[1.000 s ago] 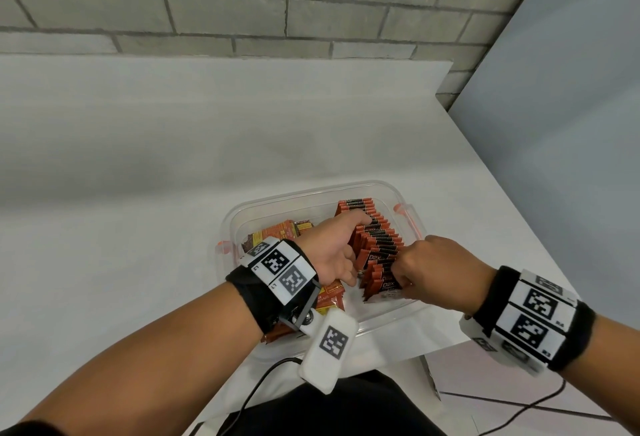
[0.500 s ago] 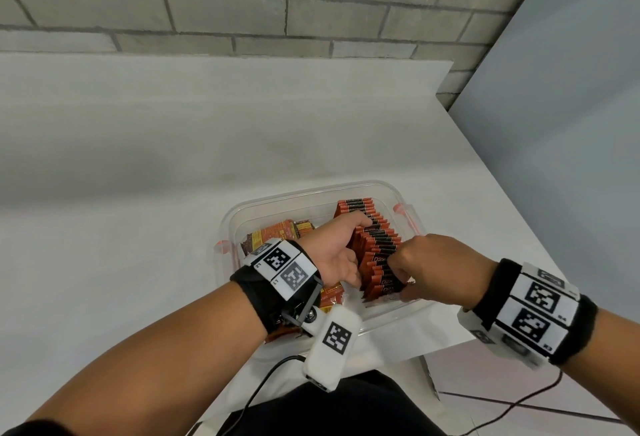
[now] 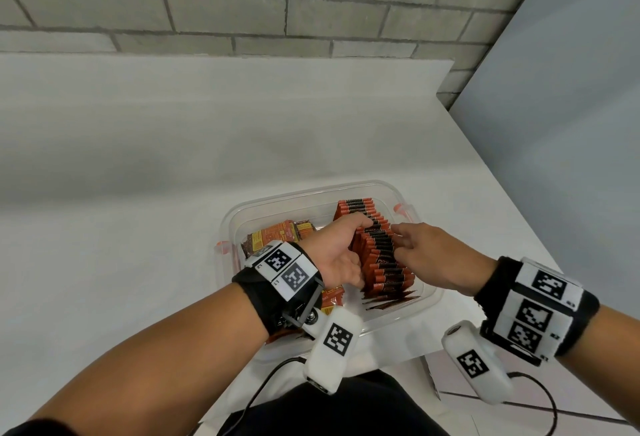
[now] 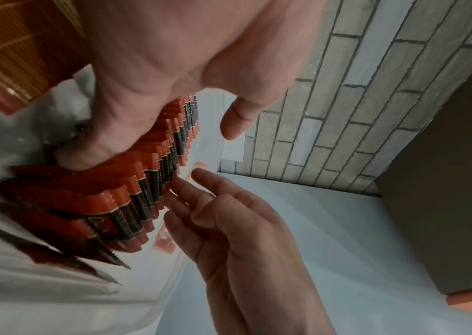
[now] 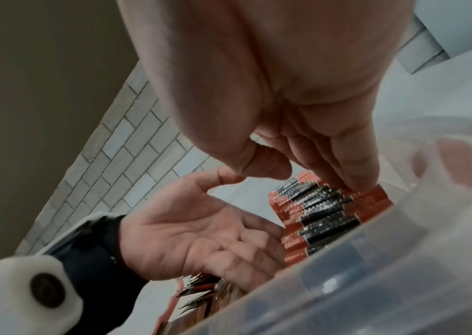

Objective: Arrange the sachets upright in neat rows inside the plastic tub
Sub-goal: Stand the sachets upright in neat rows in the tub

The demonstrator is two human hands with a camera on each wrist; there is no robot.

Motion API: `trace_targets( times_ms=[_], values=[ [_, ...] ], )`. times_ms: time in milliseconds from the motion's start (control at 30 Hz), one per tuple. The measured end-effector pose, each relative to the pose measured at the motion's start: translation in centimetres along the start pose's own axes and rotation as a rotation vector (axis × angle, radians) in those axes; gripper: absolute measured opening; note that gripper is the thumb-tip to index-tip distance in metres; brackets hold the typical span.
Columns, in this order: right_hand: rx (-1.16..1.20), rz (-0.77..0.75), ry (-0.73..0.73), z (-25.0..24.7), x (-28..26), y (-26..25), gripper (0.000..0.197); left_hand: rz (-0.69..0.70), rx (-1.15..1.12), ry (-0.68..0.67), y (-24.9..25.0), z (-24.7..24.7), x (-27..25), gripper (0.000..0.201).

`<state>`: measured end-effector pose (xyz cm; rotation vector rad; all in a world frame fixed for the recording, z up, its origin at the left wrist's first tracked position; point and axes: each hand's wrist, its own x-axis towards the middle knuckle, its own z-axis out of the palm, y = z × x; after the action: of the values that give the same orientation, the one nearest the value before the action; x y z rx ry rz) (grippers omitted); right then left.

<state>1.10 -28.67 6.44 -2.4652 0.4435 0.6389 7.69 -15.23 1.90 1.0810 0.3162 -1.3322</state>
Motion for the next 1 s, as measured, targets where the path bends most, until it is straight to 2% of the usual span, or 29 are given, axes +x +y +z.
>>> trace_targets(
  times_ms=[167, 267, 400, 467, 600, 767, 900, 1000],
  values=[
    [0.043, -0.020, 0.037, -0.3, -0.3, 0.0, 0.036, -0.008, -0.034, 0.007, 0.1, -0.3, 0.0, 0.065],
    [0.007, -0.048, -0.008, -0.2, 0.0, 0.1, 0.035, -0.009, -0.050, 0.007, 0.1, -0.3, 0.3, 0.067],
    [0.005, -0.068, 0.034, -0.3, 0.3, 0.1, 0.034, 0.031, -0.044, 0.015, 0.3, -0.3, 0.2, 0.036],
    [-0.018, -0.069, 0.046, -0.3, 0.6, 0.0, 0.034, 0.041, -0.024, 0.025, 0.3, -0.2, 0.1, 0.031],
    [-0.046, -0.087, -0.039, 0.2, 1.0, -0.3, 0.029, 0.047, -0.029, 0.019, 0.3, 0.0, 0.0, 0.033],
    [-0.039, -0.071, 0.069, -0.3, 1.8, -0.4, 0.031, 0.053, -0.035, 0.047, 0.5, -0.2, 0.2, 0.039],
    [-0.049, -0.045, 0.007, 0.1, 2.3, -0.6, 0.026, 0.053, -0.060, 0.033, 0.5, -0.2, 0.4, 0.041],
    [0.000, -0.038, 0.017, -0.1, 2.4, -0.7, 0.027, 0.061, -0.082, 0.023, 0.5, -0.4, 0.6, 0.042]
  ],
)
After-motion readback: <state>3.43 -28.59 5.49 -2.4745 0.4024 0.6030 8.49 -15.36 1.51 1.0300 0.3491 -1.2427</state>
